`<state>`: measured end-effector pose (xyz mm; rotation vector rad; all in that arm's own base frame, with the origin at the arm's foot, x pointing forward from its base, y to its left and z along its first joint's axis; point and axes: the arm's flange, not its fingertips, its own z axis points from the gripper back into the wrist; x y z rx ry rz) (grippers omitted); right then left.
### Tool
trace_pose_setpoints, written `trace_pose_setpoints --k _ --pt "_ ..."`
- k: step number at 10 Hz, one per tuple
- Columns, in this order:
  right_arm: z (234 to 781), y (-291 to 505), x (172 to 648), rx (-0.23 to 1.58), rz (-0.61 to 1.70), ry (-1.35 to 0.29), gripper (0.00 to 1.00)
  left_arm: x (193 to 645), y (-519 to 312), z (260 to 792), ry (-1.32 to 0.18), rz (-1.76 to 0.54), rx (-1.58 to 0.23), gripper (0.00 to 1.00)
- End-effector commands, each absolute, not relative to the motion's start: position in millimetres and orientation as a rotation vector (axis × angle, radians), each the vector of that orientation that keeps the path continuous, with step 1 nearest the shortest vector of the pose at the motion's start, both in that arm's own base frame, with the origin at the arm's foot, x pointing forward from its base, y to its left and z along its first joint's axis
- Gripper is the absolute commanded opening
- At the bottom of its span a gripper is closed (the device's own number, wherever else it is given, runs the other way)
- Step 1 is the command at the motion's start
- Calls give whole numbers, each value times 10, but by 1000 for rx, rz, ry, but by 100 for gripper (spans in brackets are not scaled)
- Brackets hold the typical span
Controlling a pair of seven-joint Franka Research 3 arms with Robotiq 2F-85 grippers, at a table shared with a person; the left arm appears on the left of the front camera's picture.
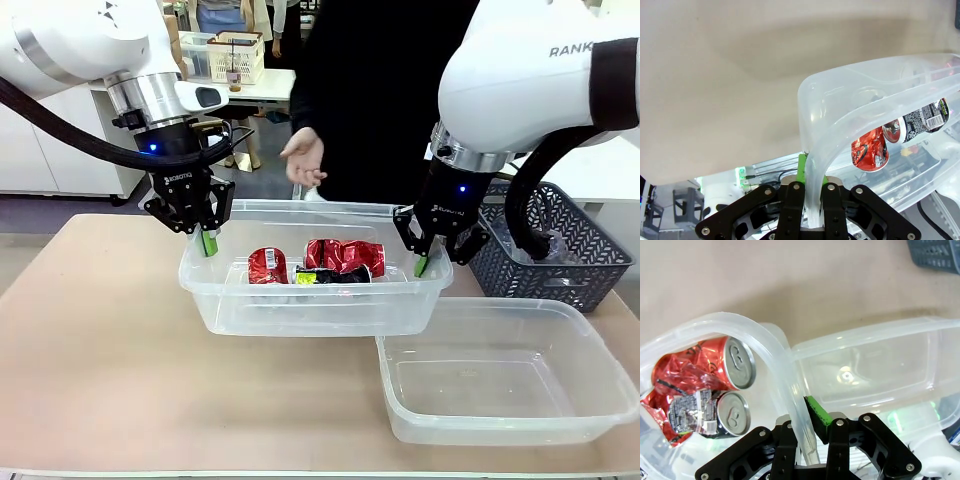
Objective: Sort the waste into each basket.
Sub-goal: Offer the picked Organizing box to the human.
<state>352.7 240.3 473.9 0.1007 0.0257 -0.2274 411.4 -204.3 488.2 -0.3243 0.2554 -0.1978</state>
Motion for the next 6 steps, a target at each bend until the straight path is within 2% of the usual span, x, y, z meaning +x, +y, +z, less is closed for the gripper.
trace_pose_setpoints --k 1,2,6 --pt "4739 2403 3527 101 -227 26 6 4079 -2054 4914 261 -213 -333 5" --pt "4816 2454 3701 49 -233 33 6 4114 -2043 4882 255 -198 -324 5" --pt "5381 2712 4733 -19 -234 -9 6 5267 -2193 5317 154 -180 -332 5"
